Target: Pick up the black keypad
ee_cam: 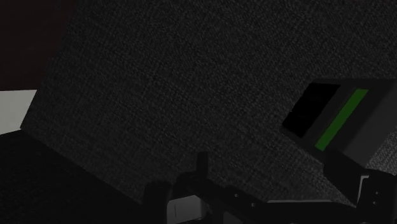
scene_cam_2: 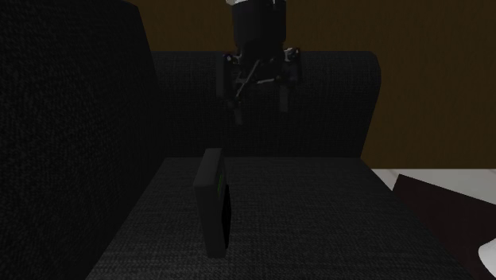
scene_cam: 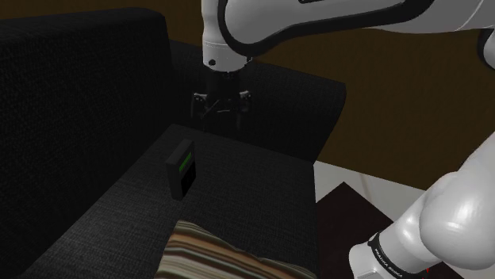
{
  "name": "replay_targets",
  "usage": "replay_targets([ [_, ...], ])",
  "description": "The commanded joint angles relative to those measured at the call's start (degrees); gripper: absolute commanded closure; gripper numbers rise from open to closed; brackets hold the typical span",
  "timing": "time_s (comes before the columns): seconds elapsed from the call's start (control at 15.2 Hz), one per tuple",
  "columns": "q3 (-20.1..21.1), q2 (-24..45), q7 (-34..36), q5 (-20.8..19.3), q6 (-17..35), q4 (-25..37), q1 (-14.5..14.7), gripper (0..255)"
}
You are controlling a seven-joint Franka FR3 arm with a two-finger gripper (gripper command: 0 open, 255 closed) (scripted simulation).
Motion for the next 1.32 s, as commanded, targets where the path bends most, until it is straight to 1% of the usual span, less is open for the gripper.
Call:
replay_targets([
  [0.0, 0.5, 5.3, 3.4, -1.6, 0.3, 4.4, 1.1, 0],
  [0.33, 0.2, 18.0, 10.5, -5.1, -0.8, 16.8, 5.3, 0],
  [0.4, 0.0, 19.0, 11.0, -5.3, -1.0, 18.0, 5.7, 0],
  [0.86, -0.4, 20.4, 11.1, -5.9, 4.2, 14.0, 5.7, 0],
  [0.99, -0.4, 20.4, 11.1, -5.9, 4.2, 14.0, 5.7, 0],
  [1.06, -0.4, 20.4, 11.1, -5.9, 4.2, 14.1, 5.7, 255],
  [1.25, -0.4, 20.3, 11.1, -5.9, 4.3, 13.9, 5.7, 255],
])
